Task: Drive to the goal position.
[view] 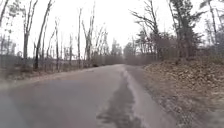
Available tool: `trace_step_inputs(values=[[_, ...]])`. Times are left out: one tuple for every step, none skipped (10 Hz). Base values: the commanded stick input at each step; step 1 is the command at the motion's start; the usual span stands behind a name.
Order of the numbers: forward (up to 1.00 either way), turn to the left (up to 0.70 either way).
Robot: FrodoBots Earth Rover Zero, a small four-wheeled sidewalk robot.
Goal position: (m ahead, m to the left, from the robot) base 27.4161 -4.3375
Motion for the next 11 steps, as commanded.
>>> trace_step_inputs(values=[[0.85, 0.0], [0.85, 0.0], [0.85, 0.0], [0.85, 0.0], [0.85, 0.0], [0.85, -0.05], [0.85, -0.15], [0.85, -0.25], [0.85, -0.33], [0.85, -0.22], [0.85, -0.11]])
